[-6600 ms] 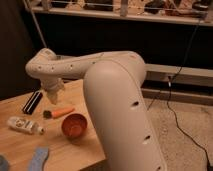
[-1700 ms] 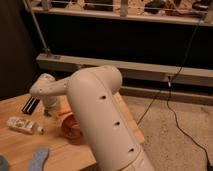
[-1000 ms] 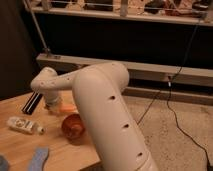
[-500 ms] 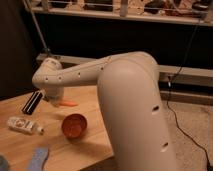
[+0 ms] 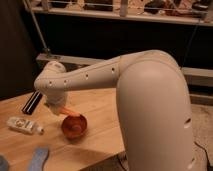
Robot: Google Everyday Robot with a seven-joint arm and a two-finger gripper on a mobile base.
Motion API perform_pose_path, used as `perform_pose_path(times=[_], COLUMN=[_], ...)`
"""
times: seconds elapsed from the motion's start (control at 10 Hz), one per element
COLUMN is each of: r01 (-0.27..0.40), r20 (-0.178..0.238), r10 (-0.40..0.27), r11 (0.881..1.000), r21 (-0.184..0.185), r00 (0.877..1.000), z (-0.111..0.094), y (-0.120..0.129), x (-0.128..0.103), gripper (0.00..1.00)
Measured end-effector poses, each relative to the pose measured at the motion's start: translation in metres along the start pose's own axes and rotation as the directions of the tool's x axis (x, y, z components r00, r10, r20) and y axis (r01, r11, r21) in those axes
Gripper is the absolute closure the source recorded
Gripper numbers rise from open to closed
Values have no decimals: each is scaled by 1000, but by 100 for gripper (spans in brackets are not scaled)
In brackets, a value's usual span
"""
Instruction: Place the pepper in the ceramic bowl
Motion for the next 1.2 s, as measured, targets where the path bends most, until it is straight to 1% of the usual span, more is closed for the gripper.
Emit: perform_pose_path(times=[0.1,0.2,0.3,0.5,0.6,0.7,0.8,1.0,1.2], r01=[-5,12,45,77,81,80,78,69,67], r20=[7,26,46,70,79,100,109,138,146], r10=[5,-11,-43,-72,-75,-72,-68,-52,-44], r11=[1000,999,997,994,994,993,993,990,986], r21=[-18,-41,-57,-73,-78,-87,-92,-125,-154], r00=[1000,1000,998,995,994,992,992,989,988], z=[0,0,4,16,21,30,33,44,51], y=[4,11,14,9,6,-1,-4,-9,-9], x=[4,7,12,27,32,40,42,43,42], gripper=[94,85,73,54,47,35,33,32,32])
